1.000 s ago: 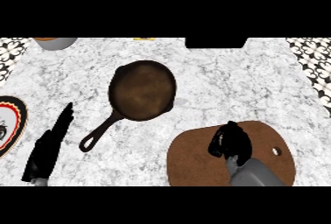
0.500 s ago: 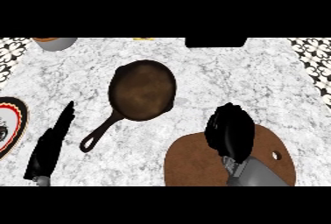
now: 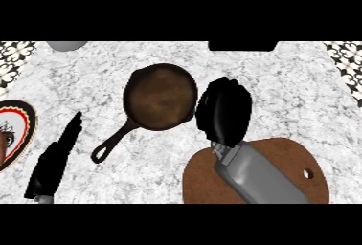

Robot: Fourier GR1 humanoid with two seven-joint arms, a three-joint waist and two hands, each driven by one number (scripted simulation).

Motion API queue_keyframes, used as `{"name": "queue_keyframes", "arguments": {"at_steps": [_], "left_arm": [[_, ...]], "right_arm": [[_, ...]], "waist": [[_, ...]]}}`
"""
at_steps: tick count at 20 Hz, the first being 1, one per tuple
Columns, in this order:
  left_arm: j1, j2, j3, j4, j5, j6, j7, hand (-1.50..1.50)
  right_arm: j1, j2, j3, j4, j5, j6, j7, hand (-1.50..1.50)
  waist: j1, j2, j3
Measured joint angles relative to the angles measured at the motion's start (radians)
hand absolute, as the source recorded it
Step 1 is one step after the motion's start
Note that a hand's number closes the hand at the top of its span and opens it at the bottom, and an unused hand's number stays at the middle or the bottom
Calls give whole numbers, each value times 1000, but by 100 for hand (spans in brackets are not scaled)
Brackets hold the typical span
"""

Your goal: Pick the cupcake from the cutting board and place it in the pan

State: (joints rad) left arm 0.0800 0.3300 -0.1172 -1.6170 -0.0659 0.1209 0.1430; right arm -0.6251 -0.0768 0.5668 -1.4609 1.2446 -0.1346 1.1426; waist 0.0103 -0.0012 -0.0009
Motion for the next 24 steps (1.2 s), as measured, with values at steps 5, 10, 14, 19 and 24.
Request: {"name": "queue_keyframes", "arguments": {"at_steps": [5,10,14,19,24], "left_arm": [[-30,2,8,16,5,-25,-2,0],[-35,-9,-8,8,-8,-30,-4,0],[-66,-24,-18,34,-23,-28,-10,0],[-102,-29,-28,34,-29,-41,3,0],[-121,-40,-45,30,-35,-46,10,0]], "right_arm": [[-153,48,-82,201,-78,-58,-44,150],[-262,64,-163,410,-194,-175,-109,150],[-343,69,-191,589,-298,-255,-153,150],[-393,74,-206,796,-399,-313,-219,150],[-387,75,-272,866,-572,-355,-285,-150]], "waist": [[20,7,0],[46,15,1],[64,23,1],[95,34,1],[130,48,4]]}}
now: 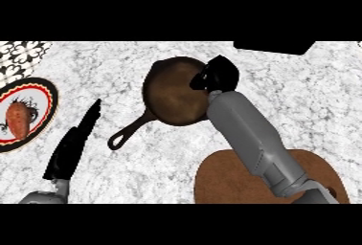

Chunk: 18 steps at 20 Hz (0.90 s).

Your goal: Pick the cupcake from the cutting board and place it in the pan

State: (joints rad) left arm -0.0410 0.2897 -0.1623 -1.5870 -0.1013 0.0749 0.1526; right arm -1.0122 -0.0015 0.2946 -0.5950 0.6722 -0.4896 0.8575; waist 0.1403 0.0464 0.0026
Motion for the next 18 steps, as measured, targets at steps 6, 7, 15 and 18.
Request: {"name": "queue_keyframes", "arguments": {"at_steps": [6,7,15,18], "left_arm": [[-22,-9,-11,2,-5,-5,3,0],[-27,-10,-9,7,-5,-5,4,0],[-18,-16,-8,26,-10,-2,-3,0],[-21,-16,-1,26,-12,3,9,0]], "right_arm": [[25,1,-87,13,-204,-116,-118,-150],[22,1,-96,11,-224,-145,-146,-150],[-2,-1,-144,26,-304,-423,-335,-150],[-5,-3,-171,32,-331,-520,-382,-150]], "waist": [[18,5,2],[18,5,2],[7,-2,0],[-11,-8,0]]}}
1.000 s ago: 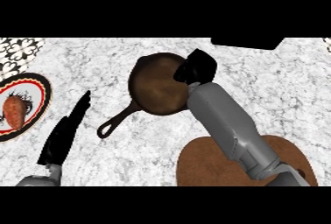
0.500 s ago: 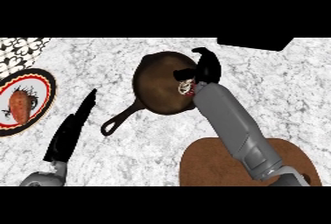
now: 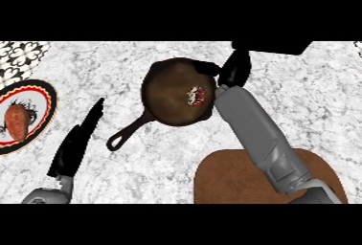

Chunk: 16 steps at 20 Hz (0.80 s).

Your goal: Pick the cupcake from the cutting board and place it in the pan

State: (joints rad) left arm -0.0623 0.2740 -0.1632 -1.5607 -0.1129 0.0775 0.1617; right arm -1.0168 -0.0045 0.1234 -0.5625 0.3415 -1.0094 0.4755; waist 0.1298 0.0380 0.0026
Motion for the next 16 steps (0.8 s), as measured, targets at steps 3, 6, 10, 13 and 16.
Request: {"name": "queue_keyframes", "arguments": {"at_steps": [3,6,10,13,16], "left_arm": [[18,13,20,-7,8,-1,-1,0],[43,11,31,-3,7,7,-14,0],[78,21,60,-13,14,10,-21,0],[118,26,78,-32,19,9,-27,0],[134,18,85,-32,13,15,-32,0]], "right_arm": [[26,-2,-34,-5,-36,-74,-52,-150],[76,-3,-44,-37,-86,-127,-119,-150],[184,-1,-25,-123,-128,-168,-216,-150],[311,-7,1,-234,-129,-171,-269,-150],[444,-32,33,-363,-112,-159,-281,-150]], "waist": [[-23,-9,0],[-45,-16,0],[-83,-28,-1],[-110,-36,-2],[-129,-41,-2]]}}
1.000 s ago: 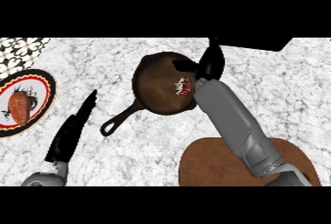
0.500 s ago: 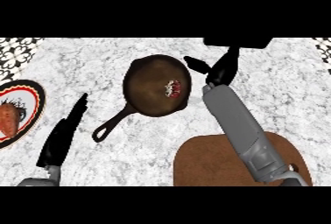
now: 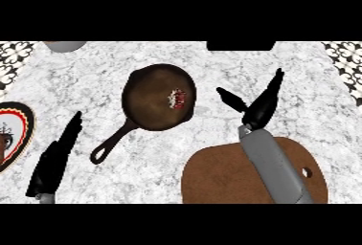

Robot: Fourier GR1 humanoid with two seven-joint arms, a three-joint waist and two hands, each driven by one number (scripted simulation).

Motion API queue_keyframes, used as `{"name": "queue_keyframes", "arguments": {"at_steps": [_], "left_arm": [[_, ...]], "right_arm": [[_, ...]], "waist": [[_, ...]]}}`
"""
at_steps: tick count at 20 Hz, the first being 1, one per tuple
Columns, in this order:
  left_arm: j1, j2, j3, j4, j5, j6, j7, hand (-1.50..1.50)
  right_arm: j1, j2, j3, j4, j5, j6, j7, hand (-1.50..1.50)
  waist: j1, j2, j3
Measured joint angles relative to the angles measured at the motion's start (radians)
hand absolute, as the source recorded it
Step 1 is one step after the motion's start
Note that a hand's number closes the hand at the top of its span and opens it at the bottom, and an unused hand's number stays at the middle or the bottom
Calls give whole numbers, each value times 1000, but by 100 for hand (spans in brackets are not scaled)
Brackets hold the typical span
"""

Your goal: Pick the cupcake from the cutting board and place it in the pan

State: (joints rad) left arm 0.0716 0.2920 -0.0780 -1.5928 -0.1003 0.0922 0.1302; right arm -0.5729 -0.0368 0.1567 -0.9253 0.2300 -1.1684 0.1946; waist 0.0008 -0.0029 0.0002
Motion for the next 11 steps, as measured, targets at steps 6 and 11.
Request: {"name": "queue_keyframes", "arguments": {"at_steps": [6,11], "left_arm": [[29,-8,9,-28,-12,0,13,0],[29,-16,19,-43,-16,-15,26,0]], "right_arm": [[278,-67,83,-299,66,36,56,-150],[477,-150,103,-542,82,93,103,-150]], "waist": [[-14,-3,-1],[-12,-1,-1]]}}
